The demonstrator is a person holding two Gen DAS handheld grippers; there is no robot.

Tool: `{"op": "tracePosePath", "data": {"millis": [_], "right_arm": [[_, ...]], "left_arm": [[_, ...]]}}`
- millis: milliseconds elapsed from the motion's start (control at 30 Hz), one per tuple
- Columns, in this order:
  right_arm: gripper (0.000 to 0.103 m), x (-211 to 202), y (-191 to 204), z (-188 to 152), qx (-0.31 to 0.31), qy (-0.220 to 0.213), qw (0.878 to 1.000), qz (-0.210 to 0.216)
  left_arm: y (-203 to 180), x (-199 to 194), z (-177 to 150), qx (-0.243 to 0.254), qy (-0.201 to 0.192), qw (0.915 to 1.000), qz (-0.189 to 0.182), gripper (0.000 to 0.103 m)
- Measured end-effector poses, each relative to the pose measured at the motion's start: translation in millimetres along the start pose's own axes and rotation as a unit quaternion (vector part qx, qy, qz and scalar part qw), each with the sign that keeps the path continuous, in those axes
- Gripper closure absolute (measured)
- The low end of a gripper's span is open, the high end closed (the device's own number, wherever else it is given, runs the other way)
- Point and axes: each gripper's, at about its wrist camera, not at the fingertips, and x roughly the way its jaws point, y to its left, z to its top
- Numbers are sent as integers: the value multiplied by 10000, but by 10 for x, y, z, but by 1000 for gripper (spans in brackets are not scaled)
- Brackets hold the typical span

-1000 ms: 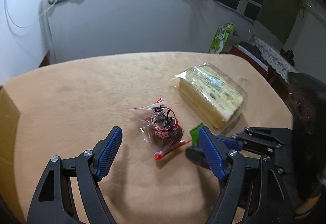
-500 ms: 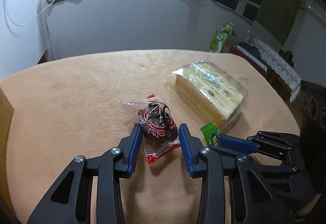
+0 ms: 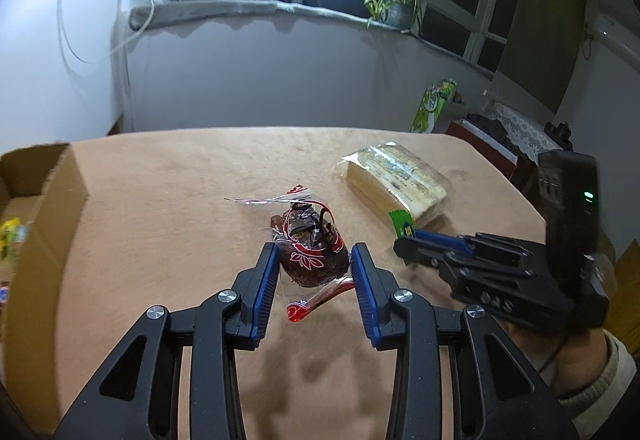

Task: Organize snacks
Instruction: 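Carry the green candy and red candy bag into the box and open both grippers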

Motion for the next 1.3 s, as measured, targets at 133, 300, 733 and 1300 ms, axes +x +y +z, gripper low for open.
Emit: {"op": "tracePosePath", "data": {"millis": [133,300,733,1300], "right_arm": [[80,-154,75,-58,108,-117,9999,-21],[80,-388,349,-63,-8,-325,9995,-28],[80,-572,1282,142,-721,-564,9958,94],[80,-162,2166,238,-1415,-301,9880,542]], "left_arm": [[51,-296,-54,-11,-219,9997,113,68],[178,-676,-106,-76,-503,9983,295,68],[768,-1367,-326,-506,-1077,9904,709,68],[1424,-1679,-591,-1037,-1244,9801,1147,68]]}}
